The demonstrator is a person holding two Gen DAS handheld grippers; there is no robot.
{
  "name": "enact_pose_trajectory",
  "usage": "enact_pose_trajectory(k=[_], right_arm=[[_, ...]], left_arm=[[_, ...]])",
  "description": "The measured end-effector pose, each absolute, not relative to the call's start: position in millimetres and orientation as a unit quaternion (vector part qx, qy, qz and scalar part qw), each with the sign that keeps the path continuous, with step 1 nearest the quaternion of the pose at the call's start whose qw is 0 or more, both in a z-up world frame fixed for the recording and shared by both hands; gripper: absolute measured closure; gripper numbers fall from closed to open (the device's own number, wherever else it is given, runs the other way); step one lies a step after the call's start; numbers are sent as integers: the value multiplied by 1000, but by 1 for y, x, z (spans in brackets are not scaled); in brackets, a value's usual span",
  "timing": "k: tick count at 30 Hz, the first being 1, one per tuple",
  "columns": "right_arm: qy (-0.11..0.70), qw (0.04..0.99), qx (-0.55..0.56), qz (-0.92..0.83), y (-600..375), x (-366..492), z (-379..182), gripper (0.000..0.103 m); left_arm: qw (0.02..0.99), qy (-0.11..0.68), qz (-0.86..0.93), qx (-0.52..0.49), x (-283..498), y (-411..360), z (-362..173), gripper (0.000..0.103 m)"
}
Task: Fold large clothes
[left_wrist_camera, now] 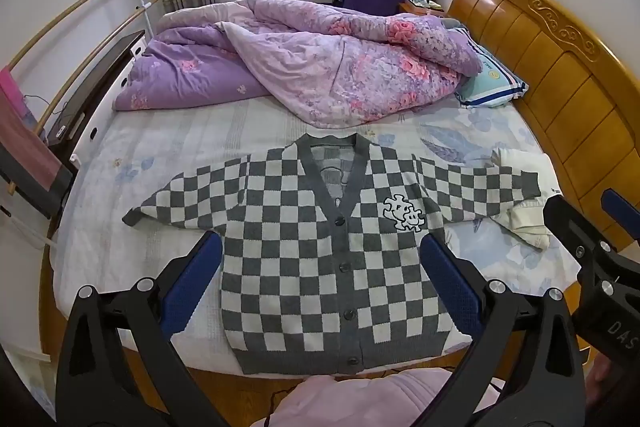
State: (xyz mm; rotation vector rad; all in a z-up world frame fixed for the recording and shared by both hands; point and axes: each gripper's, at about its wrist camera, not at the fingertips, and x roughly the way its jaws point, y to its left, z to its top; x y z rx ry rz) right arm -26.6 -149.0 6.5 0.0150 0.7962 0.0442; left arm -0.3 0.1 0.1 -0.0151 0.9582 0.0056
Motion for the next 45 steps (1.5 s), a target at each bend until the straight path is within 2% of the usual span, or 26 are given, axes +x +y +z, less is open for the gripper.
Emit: enact_pose_trajectory(k=[45], right_arm=[[408,912,11,28,-149,-25,-7,7]], left_arm=[[884,467,5,-2,-2,4,-5,4]])
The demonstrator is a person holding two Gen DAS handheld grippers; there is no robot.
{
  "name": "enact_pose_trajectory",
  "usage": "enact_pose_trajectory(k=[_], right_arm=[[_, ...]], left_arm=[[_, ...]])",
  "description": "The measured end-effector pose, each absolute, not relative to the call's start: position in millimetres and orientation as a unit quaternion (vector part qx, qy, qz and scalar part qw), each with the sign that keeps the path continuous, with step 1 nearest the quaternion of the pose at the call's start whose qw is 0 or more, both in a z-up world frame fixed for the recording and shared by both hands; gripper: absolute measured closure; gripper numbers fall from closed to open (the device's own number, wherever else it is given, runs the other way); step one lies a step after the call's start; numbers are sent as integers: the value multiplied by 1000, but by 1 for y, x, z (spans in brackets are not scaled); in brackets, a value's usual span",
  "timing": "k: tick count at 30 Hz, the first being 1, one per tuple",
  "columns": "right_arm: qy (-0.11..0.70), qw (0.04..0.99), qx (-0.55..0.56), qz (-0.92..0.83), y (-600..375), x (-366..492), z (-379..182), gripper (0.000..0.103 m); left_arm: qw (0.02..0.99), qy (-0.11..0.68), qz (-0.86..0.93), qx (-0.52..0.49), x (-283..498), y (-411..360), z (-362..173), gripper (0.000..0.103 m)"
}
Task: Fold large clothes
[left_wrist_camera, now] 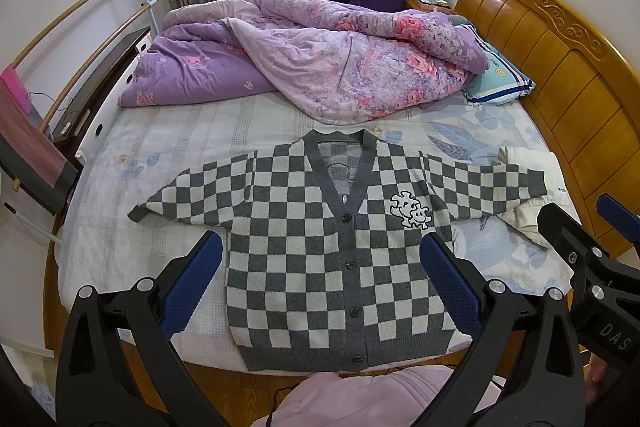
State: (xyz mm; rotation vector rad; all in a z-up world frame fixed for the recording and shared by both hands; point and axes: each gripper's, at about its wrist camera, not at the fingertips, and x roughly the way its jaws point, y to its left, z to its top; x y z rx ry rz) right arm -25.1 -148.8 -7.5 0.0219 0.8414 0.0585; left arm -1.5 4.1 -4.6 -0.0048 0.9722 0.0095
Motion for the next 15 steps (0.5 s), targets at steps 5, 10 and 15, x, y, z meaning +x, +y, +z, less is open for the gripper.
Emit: enact_pose_trajectory(k=[5,10,15], right_arm=[[409,912,11,29,-149,-25,-8,7],[410,912,11,29,-150,-24,-8,7],[411,911,12,30,-150,-24,-8,7]], left_arm=[[884,467,5,-2,-10,16,-10,4],[884,468,5,-2,-9,16,-10,3],[884,468,6,-2,-8,13,-9,3]])
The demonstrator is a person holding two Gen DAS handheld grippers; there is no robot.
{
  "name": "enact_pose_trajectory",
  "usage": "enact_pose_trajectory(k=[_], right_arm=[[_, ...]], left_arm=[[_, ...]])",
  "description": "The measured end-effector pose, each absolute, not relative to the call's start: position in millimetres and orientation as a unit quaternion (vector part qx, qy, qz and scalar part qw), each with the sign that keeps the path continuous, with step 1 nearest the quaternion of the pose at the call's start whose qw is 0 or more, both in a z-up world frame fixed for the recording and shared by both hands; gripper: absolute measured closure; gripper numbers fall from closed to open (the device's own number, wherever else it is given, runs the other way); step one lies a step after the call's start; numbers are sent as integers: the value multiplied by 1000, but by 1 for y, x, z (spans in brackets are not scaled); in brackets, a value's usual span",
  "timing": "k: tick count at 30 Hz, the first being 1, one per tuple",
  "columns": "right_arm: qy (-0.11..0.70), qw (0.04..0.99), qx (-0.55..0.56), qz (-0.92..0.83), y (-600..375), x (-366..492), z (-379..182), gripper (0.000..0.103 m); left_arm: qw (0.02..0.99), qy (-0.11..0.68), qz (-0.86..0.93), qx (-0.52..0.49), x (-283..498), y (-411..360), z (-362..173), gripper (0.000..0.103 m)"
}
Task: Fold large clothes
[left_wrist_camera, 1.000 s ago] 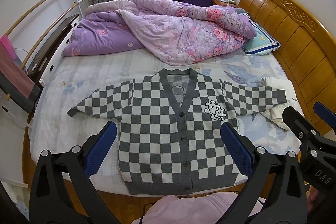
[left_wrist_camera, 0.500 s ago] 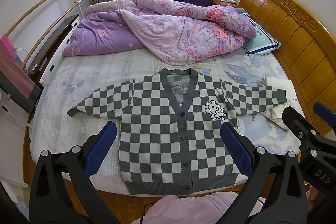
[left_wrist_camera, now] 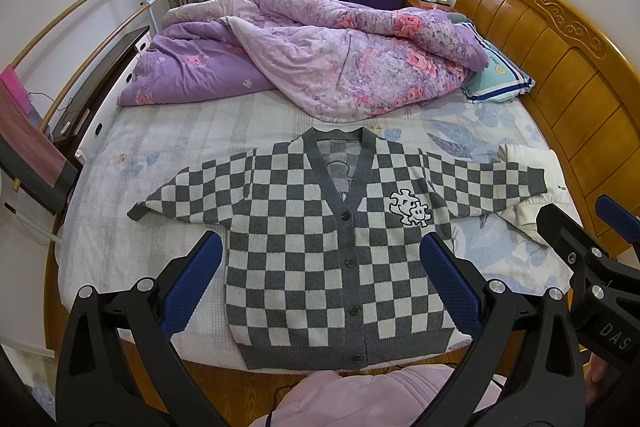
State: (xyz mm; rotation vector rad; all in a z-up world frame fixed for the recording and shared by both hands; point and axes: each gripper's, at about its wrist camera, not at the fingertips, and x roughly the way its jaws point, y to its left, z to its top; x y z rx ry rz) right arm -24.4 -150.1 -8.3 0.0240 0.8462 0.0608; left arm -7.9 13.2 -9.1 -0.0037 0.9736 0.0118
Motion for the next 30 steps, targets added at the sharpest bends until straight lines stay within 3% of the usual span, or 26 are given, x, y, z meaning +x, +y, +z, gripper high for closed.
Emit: enact_pose_trajectory(k=[20,30], right_arm=[[427,902,32,50,-143,-38,-22,7],[429,899,22,81,-151,-40,-16,7]], left_arm=[[882,472,6,-3,-12,24,-16,3],[874,484,32,-15,-55,13,-46,3]])
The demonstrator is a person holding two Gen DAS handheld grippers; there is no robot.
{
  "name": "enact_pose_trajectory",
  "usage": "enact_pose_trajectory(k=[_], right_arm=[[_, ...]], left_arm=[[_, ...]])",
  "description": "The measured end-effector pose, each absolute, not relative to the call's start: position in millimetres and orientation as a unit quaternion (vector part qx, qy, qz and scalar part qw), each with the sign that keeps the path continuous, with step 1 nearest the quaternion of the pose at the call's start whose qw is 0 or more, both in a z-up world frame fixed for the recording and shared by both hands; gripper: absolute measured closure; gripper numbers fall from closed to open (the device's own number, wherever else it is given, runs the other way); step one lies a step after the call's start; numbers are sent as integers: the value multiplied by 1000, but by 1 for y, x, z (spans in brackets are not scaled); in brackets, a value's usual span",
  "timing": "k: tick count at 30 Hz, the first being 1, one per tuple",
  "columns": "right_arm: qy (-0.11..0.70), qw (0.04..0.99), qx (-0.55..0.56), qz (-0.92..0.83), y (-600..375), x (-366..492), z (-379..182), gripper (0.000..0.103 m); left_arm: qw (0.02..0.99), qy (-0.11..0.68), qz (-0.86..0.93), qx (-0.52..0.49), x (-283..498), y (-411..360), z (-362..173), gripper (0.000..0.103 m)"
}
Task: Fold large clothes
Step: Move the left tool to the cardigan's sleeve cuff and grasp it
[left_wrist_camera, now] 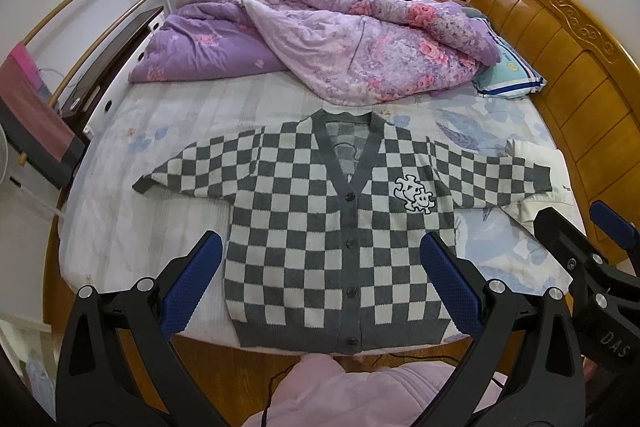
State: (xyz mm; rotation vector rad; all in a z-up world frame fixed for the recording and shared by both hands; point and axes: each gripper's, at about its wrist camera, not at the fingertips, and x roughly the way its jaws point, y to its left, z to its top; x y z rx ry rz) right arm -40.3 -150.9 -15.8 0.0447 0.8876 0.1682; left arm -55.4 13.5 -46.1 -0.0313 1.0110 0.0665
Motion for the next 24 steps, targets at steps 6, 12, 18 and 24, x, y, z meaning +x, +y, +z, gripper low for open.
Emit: enact_pose_trajectory(k=[6,12,18,24], right_arm=[[430,894,8,122,-150,-44,-14,7],[438,883,2,168,-150,-42,-15,7],[431,874,1,225,-143,-36,-13,7],[402,875,15,271,-125,-27,-10,7]], left_arm=[[868,491,60,-44,-77,17,-40,3],[858,501,87,-76,-85,21,-33,3],[849,507,95,-116,-89,38,-30,3],[841,513,121,-123,-87,56,-26,4]])
